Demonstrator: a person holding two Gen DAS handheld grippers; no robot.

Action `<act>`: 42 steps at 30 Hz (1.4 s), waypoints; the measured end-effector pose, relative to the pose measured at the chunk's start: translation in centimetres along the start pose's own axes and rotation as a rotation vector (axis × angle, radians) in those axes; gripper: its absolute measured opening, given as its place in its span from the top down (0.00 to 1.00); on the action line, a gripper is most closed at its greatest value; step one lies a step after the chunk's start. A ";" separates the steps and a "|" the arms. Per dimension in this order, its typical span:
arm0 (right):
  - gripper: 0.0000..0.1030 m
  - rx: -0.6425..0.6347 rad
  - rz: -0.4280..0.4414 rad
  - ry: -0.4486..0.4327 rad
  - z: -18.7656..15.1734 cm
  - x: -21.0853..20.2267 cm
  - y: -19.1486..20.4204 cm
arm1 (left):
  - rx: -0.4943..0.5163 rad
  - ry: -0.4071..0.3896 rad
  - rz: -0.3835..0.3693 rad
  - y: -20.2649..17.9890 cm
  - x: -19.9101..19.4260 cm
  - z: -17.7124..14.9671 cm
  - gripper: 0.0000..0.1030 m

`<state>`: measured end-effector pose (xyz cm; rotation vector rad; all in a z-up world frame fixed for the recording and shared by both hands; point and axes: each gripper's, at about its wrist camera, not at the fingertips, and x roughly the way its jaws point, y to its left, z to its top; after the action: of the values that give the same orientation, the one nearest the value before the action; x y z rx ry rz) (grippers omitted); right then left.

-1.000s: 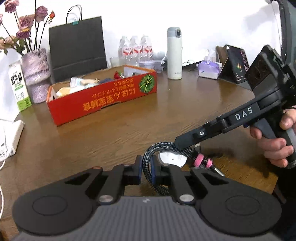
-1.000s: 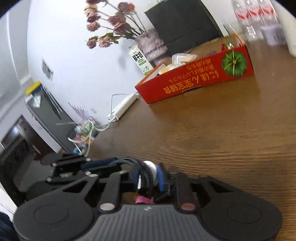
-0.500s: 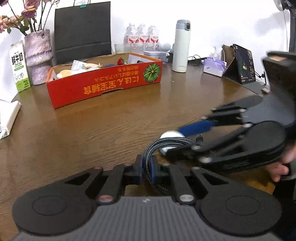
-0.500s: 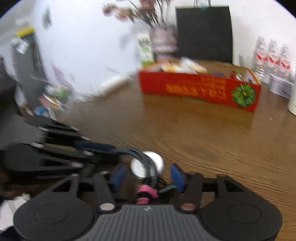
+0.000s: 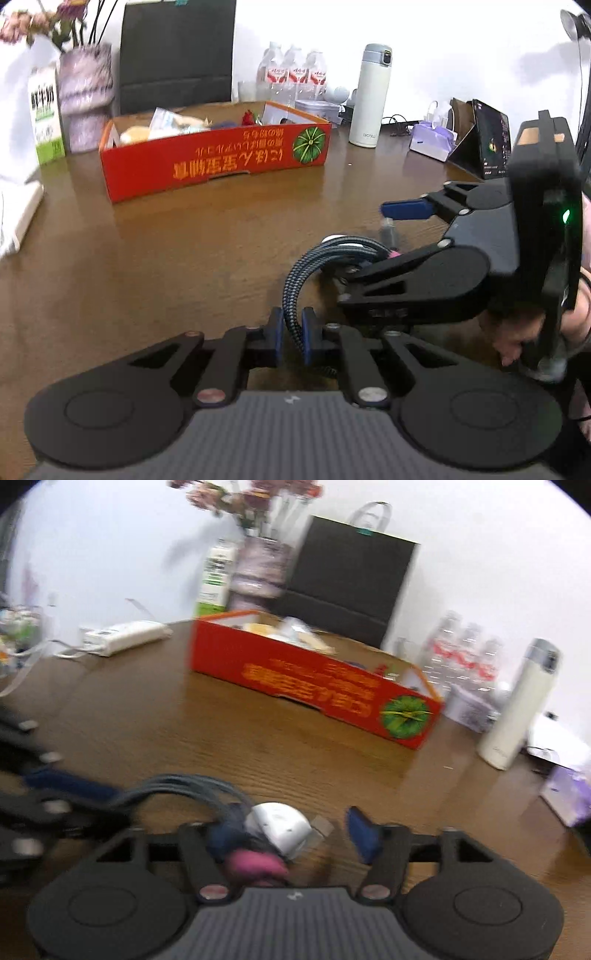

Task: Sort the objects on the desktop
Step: 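Lift the white puck with the right tool while the left tool regrasps the cable, then carry the cable and puck over the box and open both tools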

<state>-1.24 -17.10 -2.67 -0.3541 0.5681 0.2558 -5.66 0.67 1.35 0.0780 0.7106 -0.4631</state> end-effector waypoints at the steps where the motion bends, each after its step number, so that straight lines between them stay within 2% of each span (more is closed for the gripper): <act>1: 0.19 0.016 0.046 0.015 0.1 0.1 -0.6 | -0.010 0.001 0.005 0.2 0.0 0.0 0.92; 3: 0.22 0.067 0.177 0.028 -0.2 -0.7 -1.9 | -0.036 -0.001 -0.006 0.6 0.2 0.1 0.92; 4: 0.22 0.085 0.205 0.007 -0.4 -1.3 -2.3 | -0.051 0.004 -0.002 0.8 0.4 0.2 0.92; 6: 0.21 0.093 0.256 -0.038 -0.5 -2.7 -2.9 | -0.041 0.006 0.061 0.9 0.7 0.2 0.93; 8: 0.20 0.119 0.386 -0.070 -0.6 -4.2 -4.3 | -0.040 0.018 0.071 1.3 0.6 0.2 0.92; 9: 0.20 0.142 0.423 -0.092 -0.6 -4.7 -5.0 | -0.035 0.026 0.070 1.5 0.5 0.3 0.92; 11: 0.22 0.178 0.419 -0.097 -0.4 -4.9 -6.3 | -0.021 0.050 0.090 1.6 0.2 0.4 0.87; 12: 0.25 0.184 0.381 -0.081 -0.4 -4.5 -6.6 | -0.018 0.056 0.104 1.7 0.0 0.5 0.83; 13: 0.28 0.176 0.341 -0.062 -0.4 -3.9 -6.6 | -0.019 0.055 0.107 1.7 0.0 0.6 0.69; 14: 0.33 0.158 0.316 -0.040 -0.5 -3.2 -6.4 | -0.029 0.052 0.109 1.9 0.1 0.7 0.50; 15: 0.35 0.143 0.310 -0.023 -0.6 -2.5 -6.2 | -0.039 0.056 0.112 2.0 0.4 0.8 0.45; 18: 0.37 0.119 0.323 0.005 -0.6 -0.4 -5.3 | -0.027 0.051 0.106 1.7 1.6 1.1 0.38; 19: 0.37 0.131 0.319 0.022 -0.4 0.4 -5.1 | -0.019 0.047 0.108 1.5 2.0 1.3 0.31; 20: 0.41 0.152 0.314 0.037 -0.3 1.1 -5.2 | -0.020 0.044 0.107 1.5 2.6 1.5 0.23; 21: 0.50 0.155 0.296 0.023 -0.3 1.2 -5.0 | -0.025 0.039 0.115 1.4 3.0 1.7 0.23; 22: 0.57 0.147 0.278 0.022 0.0 1.5 -4.8 | -0.022 0.036 0.137 1.1 3.3 1.8 0.24; 23: 0.63 0.141 0.263 0.023 0.1 1.6 -4.6 | -0.004 0.032 0.162 0.7 3.6 1.8 0.41; 24: 0.63 0.146 0.261 0.025 0.3 1.8 -4.5 | 0.016 0.013 0.147 0.2 3.6 1.8 0.55; 25: 0.63 0.152 0.260 0.026 0.3 1.9 -4.5 | 0.033 0.008 0.128 -0.2 3.5 1.9 0.76; 26: 0.63 0.157 0.251 0.025 0.1 1.7 -4.6 | 0.042 0.011 0.129 -0.6 3.4 1.8 0.84; 29: 0.63 0.187 0.178 0.019 -0.4 0.9 -5.2 | 0.016 0.001 0.123 -0.8 2.9 1.3 0.88; 31: 0.63 0.209 0.185 -0.016 -0.6 -0.4 -6.1 | -0.012 -0.032 0.128 -0.8 2.0 1.0 0.89; 34: 0.63 0.191 0.140 -0.072 -0.9 -2.5 -7.2 | -0.033 -0.090 0.154 -0.8 0.1 1.2 0.89; 39: 0.63 0.220 0.131 -0.104 -0.5 -3.9 -8.2 | -0.047 -0.211 0.207 -0.6 -2.3 3.8 0.89; 42: 0.63 0.227 0.131 -0.136 1.2 -3.7 -8.8 | 0.021 -0.261 0.228 0.1 -2.6 6.9 0.89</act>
<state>-0.82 -25.12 2.61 -0.0785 0.4813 0.3355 -3.13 0.20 8.31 0.1143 0.4341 -0.2554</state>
